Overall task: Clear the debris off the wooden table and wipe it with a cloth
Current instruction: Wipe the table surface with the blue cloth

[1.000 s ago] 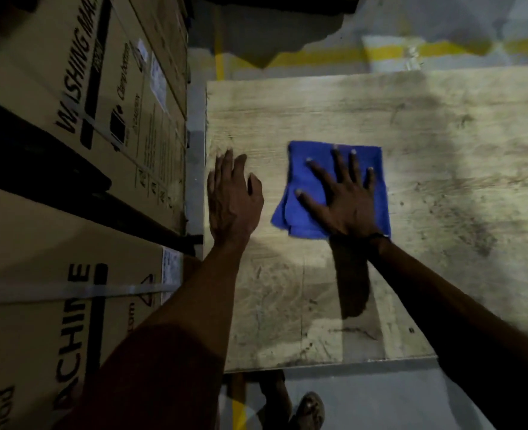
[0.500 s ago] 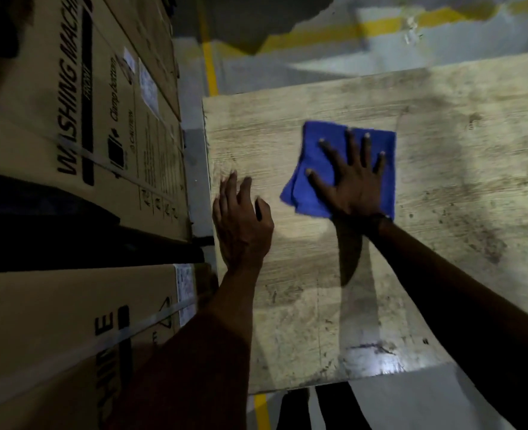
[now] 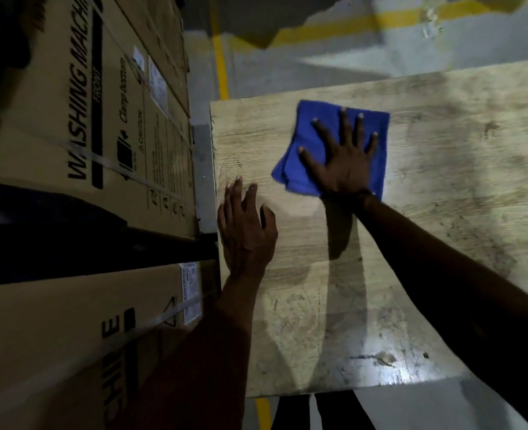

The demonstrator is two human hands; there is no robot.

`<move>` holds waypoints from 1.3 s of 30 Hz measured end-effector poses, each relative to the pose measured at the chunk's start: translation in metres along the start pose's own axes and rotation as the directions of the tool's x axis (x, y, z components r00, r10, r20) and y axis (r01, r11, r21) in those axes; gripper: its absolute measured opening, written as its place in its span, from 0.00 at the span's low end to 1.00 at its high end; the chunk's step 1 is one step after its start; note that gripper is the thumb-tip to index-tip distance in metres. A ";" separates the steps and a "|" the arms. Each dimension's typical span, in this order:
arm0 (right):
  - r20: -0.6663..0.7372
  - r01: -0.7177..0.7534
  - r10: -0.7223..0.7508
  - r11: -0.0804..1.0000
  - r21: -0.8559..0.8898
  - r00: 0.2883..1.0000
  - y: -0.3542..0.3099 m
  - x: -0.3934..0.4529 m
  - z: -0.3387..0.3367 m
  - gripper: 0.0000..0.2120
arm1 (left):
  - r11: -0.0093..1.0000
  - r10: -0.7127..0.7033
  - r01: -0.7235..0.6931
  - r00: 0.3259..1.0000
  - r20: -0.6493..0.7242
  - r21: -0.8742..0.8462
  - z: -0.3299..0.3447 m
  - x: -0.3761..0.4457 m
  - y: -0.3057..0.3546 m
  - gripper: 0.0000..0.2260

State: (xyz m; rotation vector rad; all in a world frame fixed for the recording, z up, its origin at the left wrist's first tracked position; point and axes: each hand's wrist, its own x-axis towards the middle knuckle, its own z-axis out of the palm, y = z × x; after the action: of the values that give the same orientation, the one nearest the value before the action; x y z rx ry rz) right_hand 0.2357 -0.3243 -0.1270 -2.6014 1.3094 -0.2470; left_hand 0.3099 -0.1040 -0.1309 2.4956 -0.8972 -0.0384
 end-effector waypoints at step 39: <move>-0.001 0.063 -0.063 0.998 -0.017 0.998 -0.032 0.064 0.019 0.32 | 0.999 0.039 -0.039 0.998 0.040 -0.004 0.028 0.144 -0.001 0.26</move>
State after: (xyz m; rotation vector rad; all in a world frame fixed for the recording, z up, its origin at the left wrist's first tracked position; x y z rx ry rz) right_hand 0.3030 -0.3551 -0.1331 -2.6603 1.2364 -0.2501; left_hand 0.4186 -0.2029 -0.1366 2.4812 -0.9612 -0.0772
